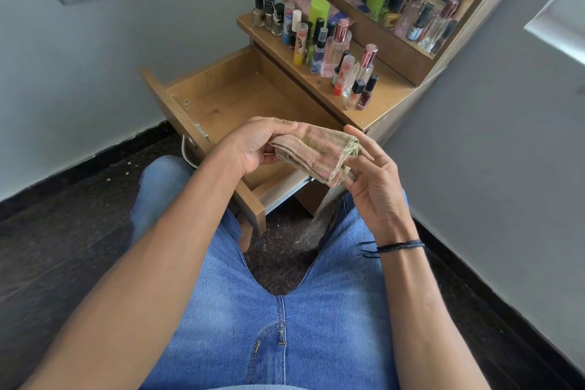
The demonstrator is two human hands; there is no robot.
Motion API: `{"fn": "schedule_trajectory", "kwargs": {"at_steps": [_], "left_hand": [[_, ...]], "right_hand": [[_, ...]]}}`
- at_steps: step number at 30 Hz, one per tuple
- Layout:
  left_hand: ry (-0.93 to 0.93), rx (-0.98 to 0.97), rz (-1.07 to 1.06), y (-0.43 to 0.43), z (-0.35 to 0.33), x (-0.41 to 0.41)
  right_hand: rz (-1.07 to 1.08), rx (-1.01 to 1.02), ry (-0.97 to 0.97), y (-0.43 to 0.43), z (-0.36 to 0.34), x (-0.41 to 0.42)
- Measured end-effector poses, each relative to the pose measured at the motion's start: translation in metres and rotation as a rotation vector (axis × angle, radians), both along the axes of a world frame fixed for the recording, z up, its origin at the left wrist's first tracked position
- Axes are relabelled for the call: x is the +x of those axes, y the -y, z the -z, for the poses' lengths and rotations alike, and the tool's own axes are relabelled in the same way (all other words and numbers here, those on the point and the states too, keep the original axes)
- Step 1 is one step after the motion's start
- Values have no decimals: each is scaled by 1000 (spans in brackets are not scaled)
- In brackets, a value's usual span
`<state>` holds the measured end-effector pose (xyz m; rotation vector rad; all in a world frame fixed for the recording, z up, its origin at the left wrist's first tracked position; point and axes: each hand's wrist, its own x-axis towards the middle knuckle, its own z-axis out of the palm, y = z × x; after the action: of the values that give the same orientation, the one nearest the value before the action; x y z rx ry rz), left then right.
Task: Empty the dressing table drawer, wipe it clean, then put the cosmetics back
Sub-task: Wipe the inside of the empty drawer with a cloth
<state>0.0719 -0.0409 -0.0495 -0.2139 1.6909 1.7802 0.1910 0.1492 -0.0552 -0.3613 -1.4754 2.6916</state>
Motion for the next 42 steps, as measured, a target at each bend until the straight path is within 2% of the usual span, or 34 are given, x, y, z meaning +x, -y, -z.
{"fn": "schedule_trajectory", "kwargs": {"at_steps": [9,14,18,22,31,37,42], "left_hand": [[-5,-20,14,-1,0,1],[-66,162,96,8,-9,-1],[-142,271,260,22,-16,-5],[-205,144,325,26,-16,-6],[-257,-153,424,23,-17,-5],[-431,-156,279,16,-8,-7],[-442,-7,77,6,-13,-1]], "right_hand": [[15,-24,29,0,-1,0],[123,-128,104,-2,-1,0],[179,-270,135,-2,-2,2],[173,-284,190,1,-4,2],[71,-96,235,3,-5,2],[39,-135,257,5,-2,0],[8,-124,275,4,3,-1]]}}
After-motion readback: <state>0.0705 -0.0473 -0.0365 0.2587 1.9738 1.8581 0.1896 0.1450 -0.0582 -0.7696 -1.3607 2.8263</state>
